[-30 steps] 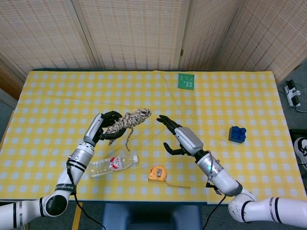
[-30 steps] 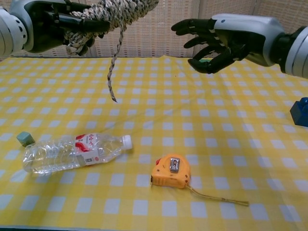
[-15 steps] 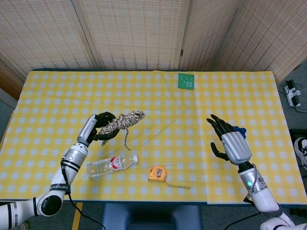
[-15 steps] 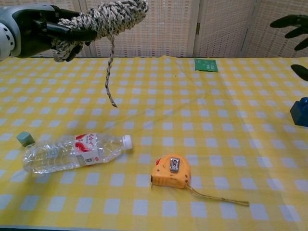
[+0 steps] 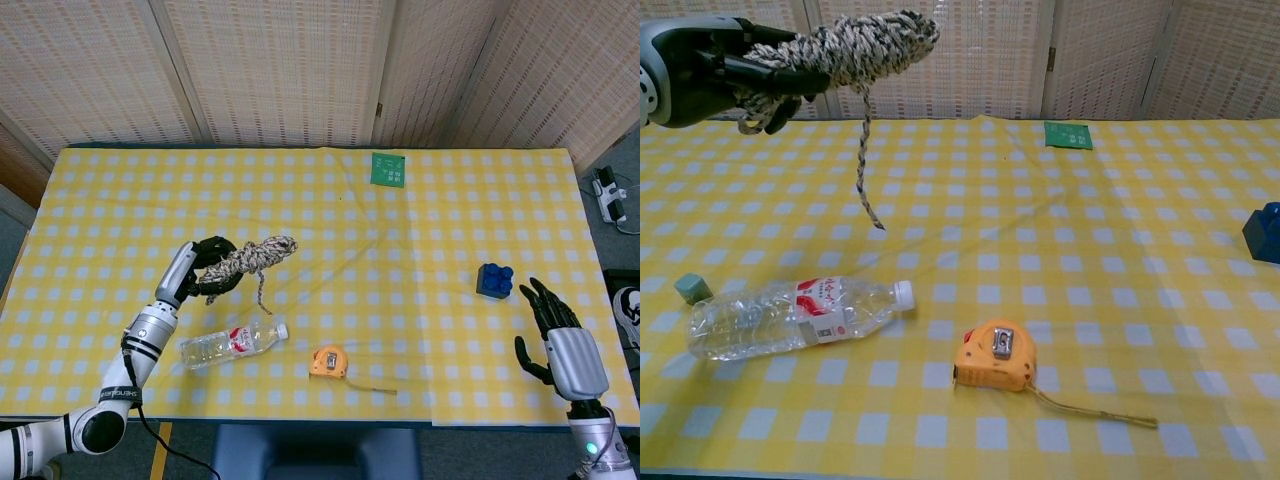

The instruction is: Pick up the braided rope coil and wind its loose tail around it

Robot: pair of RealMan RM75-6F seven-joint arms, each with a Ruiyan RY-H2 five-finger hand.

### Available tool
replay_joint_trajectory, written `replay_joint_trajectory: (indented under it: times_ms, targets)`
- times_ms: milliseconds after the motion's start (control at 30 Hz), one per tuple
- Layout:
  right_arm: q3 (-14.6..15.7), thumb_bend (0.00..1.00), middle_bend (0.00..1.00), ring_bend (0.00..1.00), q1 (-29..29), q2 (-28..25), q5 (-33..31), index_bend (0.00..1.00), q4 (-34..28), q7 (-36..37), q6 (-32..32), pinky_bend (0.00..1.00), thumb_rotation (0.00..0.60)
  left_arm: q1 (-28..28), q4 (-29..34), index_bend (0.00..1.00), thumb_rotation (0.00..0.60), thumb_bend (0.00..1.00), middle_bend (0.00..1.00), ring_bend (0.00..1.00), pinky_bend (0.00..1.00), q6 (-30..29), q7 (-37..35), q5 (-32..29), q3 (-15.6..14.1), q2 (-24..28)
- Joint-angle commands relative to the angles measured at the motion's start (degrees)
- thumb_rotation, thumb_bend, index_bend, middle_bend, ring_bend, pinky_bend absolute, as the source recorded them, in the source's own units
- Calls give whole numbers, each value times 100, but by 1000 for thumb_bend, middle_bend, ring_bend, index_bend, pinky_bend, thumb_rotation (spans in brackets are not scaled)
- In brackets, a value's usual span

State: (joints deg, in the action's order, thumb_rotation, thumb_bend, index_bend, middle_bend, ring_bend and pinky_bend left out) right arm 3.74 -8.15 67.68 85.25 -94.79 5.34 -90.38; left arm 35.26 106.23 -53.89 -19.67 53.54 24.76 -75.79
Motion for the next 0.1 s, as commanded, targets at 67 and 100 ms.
replay_joint_trajectory:
  times_ms: [67,100]
  targets:
    - [-8,548,43,78,172,68,42,0,170,221,-80,147,600,-9,7,662,600,744,680,673,748,-28,-39,7,-5,13]
    - [-25,548,43,79,186,73,56,0,194,243,-83,147,600,-8,8,663,600,744,680,674,748,-35,-44,10,-7,15]
